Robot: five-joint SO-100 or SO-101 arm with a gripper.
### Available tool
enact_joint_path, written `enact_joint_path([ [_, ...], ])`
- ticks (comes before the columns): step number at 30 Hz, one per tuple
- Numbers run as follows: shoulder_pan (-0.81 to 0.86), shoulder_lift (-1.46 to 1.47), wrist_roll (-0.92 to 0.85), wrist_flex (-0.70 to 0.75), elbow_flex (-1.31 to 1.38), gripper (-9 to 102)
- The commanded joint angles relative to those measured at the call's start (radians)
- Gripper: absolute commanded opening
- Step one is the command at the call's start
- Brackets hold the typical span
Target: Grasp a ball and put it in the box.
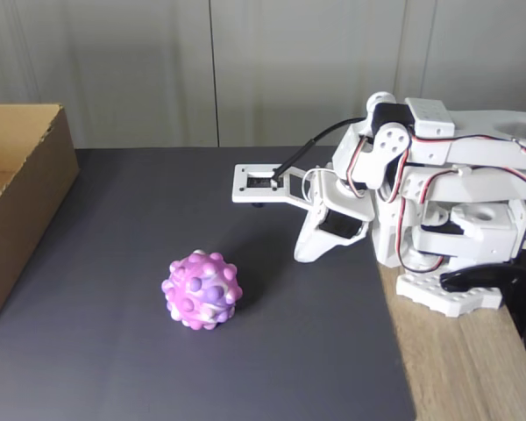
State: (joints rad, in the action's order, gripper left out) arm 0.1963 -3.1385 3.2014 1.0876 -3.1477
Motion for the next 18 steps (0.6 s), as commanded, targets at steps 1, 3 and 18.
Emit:
enact_joint_path([
  [1, -0.006, 0.008, -0.005, 0.014, 0.0, 0],
  [3, -0.006, 0.008, -0.005, 0.014, 0.0, 0],
  [18, 0.041, 0.008, -0.009, 0.017, 0.0, 0],
])
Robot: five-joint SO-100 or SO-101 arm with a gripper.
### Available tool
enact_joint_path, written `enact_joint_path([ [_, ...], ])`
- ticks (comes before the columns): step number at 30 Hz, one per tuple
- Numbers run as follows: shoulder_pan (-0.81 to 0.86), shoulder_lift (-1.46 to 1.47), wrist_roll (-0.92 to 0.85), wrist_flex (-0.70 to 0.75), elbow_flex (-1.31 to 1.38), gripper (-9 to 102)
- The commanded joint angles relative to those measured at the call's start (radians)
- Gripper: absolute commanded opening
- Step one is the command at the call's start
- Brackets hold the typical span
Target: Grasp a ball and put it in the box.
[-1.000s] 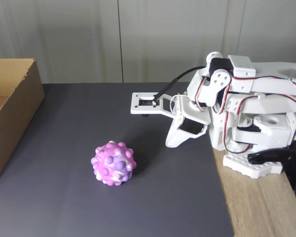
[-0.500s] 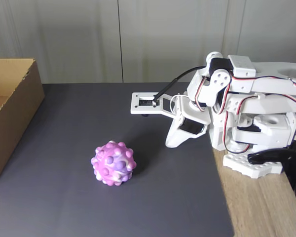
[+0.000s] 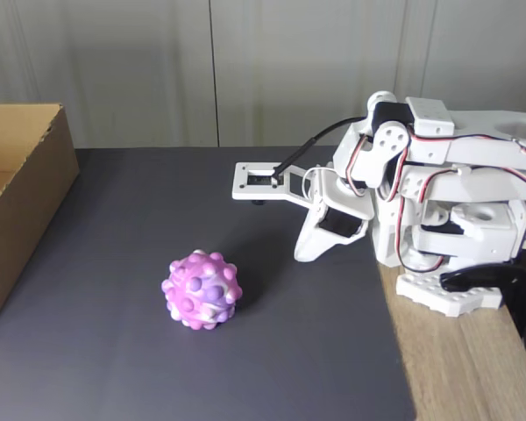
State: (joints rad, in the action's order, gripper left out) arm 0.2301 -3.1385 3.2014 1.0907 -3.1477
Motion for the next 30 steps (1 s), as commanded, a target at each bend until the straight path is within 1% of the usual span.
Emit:
enact_joint_path([
  [1, 0.017, 0.008, -0.009, 0.014, 0.0, 0],
  [13, 0.06, 0.009, 0.028, -0.006, 0.038, 2],
  [17, 0.037, 0.009, 0.046, -0.005, 0.087, 7],
  [26, -0.081, 0.008, 0.055, -0.035, 0.242, 6],
  [30, -0.109, 0.103, 0.052, -0.074, 0.348, 5],
])
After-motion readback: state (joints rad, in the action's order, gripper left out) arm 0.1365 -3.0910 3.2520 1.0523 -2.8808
